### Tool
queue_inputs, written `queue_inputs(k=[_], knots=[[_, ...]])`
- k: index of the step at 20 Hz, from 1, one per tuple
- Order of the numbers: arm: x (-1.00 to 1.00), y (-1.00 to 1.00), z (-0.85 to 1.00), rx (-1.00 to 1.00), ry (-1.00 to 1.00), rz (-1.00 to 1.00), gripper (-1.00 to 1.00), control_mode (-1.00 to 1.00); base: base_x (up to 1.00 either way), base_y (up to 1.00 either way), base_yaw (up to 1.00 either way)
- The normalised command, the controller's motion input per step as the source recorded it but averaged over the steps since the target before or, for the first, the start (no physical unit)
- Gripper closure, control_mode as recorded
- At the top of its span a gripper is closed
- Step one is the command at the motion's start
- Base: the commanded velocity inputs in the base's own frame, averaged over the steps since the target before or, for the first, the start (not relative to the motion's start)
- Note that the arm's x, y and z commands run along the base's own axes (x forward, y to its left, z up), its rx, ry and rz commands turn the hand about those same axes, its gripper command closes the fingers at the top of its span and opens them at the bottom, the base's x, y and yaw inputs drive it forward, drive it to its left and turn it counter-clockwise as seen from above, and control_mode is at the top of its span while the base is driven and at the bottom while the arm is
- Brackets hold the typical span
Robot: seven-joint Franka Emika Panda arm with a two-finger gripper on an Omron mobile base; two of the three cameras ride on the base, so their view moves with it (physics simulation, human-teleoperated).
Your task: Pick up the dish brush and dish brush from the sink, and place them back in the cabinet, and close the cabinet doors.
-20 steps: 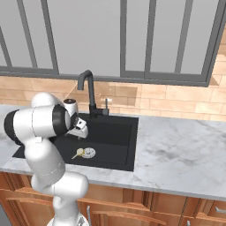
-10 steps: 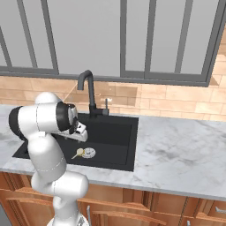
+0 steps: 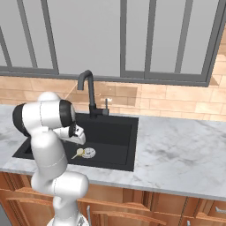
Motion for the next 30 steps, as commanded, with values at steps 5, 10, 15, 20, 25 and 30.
queue_inputs(k=[5, 10, 15, 20, 25, 30], knots=[[0.0, 0.11, -0.17, 0.0, 0.0, 0.0, -1.0, -1.0, 0.0, 0.0, 0.0], [0.0, 0.07, -0.13, 0.0, 0.0, 0.0, -1.0, -1.0, 0.0, 0.0, 0.0], [0.0, 0.04, -0.1, 0.0, 0.0, 0.0, -1.0, -1.0, 0.0, 0.0, 0.0], [0.0, 0.0, -0.09, 0.0, 0.0, 0.0, -1.0, -1.0, 0.0, 0.0, 0.0], [0.0, 0.0, -0.08, 0.0, 0.0, 0.0, -1.0, -1.0, 0.0, 0.0, 0.0], [0.0, 0.0, -0.09, 0.0, 0.0, 0.0, -1.0, -1.0, 0.0, 0.0, 0.0]])
